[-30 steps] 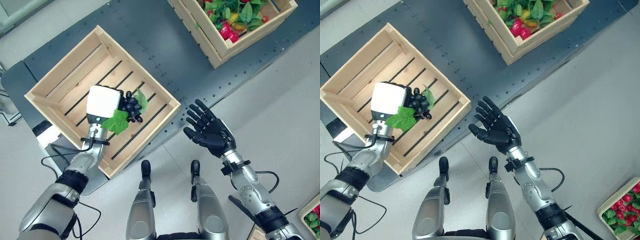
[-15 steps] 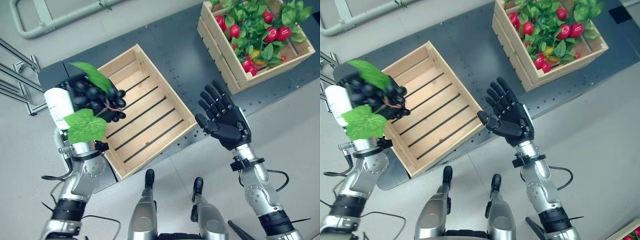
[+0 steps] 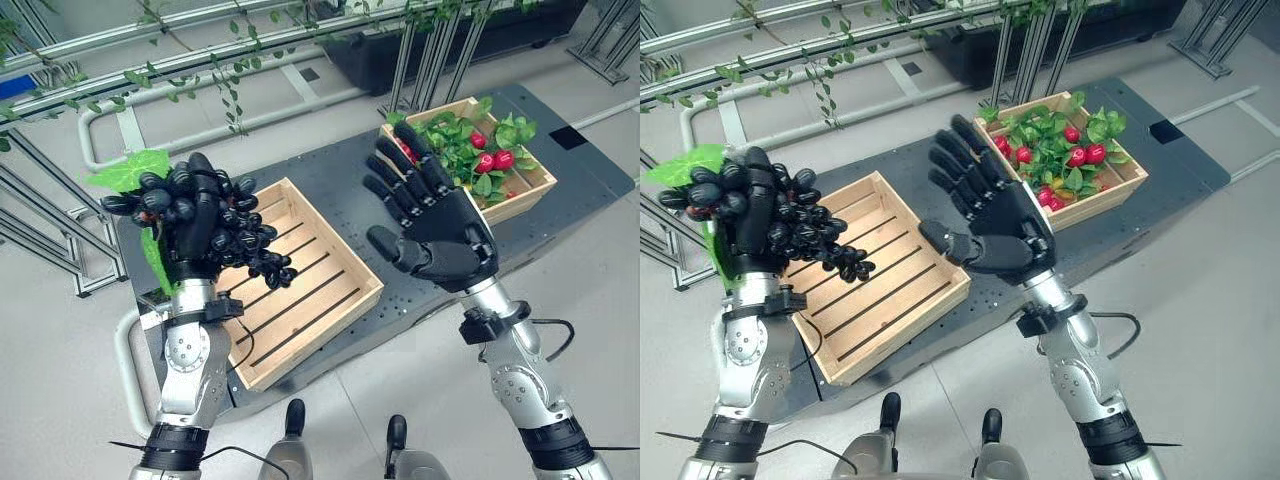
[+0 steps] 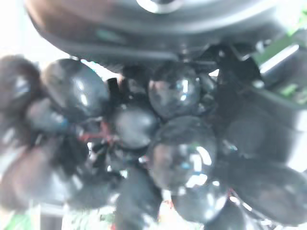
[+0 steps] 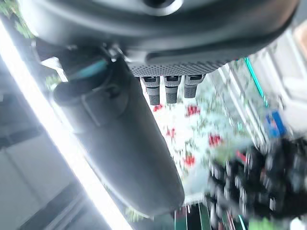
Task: Pick up the fruits from the basket on one side to the basket on the other side
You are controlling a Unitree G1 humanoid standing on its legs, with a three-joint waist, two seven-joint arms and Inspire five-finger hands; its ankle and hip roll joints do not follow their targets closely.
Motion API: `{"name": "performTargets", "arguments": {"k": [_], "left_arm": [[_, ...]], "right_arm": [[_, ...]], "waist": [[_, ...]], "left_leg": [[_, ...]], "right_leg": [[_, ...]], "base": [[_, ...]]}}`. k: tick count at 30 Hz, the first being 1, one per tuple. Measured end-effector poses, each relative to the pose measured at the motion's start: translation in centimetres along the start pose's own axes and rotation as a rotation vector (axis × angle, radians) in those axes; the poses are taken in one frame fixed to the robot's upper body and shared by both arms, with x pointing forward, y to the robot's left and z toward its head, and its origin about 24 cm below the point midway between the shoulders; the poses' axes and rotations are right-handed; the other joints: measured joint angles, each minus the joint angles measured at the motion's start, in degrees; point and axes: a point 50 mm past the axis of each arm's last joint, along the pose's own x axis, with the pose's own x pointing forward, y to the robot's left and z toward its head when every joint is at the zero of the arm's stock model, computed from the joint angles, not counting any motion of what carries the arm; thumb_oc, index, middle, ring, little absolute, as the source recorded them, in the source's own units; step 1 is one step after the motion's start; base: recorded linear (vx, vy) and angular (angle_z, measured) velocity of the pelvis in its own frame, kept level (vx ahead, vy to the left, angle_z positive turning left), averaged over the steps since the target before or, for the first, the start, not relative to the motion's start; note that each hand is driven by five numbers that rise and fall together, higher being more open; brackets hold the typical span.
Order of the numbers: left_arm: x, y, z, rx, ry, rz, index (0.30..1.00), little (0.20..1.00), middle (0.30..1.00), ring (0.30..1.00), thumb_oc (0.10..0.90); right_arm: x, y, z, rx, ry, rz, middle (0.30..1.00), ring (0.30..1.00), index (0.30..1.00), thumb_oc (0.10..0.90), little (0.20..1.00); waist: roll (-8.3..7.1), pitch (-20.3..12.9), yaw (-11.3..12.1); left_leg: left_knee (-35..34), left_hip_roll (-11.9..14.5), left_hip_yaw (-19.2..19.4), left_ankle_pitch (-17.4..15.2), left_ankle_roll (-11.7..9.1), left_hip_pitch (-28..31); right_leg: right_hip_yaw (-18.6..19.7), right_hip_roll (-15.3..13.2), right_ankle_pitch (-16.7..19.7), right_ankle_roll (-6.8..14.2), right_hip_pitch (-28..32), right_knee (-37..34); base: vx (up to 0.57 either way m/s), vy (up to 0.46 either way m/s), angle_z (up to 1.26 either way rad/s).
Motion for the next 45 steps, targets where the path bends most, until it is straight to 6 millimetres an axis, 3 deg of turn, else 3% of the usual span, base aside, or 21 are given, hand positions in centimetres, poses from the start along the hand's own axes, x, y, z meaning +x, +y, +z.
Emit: {"name": "performTargets", "arguments": {"k": [11,19,26,33,45], "left_arm": [[-0.6,-1.4,-1.3,0.02,0.088,-0.112,0.3,0.3,0.3,0.3,0.4],[-0.6,-1.1,-0.8,0.229,0.048,-0.165,0.3,0.3,0.3,0.3,0.4],[-0.6,-2.3,0.5,0.349,-0.031,-0.265,0.3,0.3,0.3,0.3,0.4],[-0.9,-3.4,1.1,0.329,-0.058,-0.338,0.3,0.3,0.3,0.3,0.4],[-1.9,-5.0,-0.1,0.173,0.035,-0.457,0.3,0.3,0.3,0.3,0.4]], "right_arm": [[0.6,1.9,-2.6,0.122,0.15,0.084,0.9,0.9,0.9,0.8,0.9],[-0.2,1.6,-4.0,0.155,0.211,0.004,0.9,0.9,0.9,0.8,0.9],[-0.8,1.4,-5.4,0.173,0.273,-0.053,0.9,0.9,0.9,0.8,0.9],[-1.3,1.2,-6.5,0.15,0.328,-0.094,0.9,0.9,0.9,0.8,0.9],[-2.4,1.2,-8.0,0.14,0.4,-0.128,0.9,0.9,0.9,0.8,0.9]], "waist": [[0.44,-2.91,0.03],[0.61,-4.62,-0.09],[0.66,-5.32,-0.11],[1.15,-6.63,-0.32],[1.74,-8.15,-0.3]], "left_leg": [[-0.02,0.07,-0.05,-0.11,0.13,0.87],[-0.02,0.09,-0.05,-0.11,0.14,0.9],[-0.02,0.1,-0.07,-0.11,0.14,0.87],[-0.03,0.09,-0.05,-0.14,0.17,0.85],[-0.04,0.13,0.05,-0.14,0.18,0.87]], "right_leg": [[-0.03,0.03,-0.06,-0.06,0.9,-0.01],[-0.03,0.05,-0.06,-0.06,0.94,-0.01],[-0.04,0.04,-0.06,-0.06,0.93,-0.01],[0.0,0.03,-0.08,-0.07,0.86,-0.01],[0.16,0.05,-0.11,-0.12,0.81,-0.02]], "base": [[0.0,-0.001,0.0],[0.01,-0.004,0.0],[0.0,0.0,0.0],[0.0,0.0,0.0],[0.0,0.0,0.0]]}}
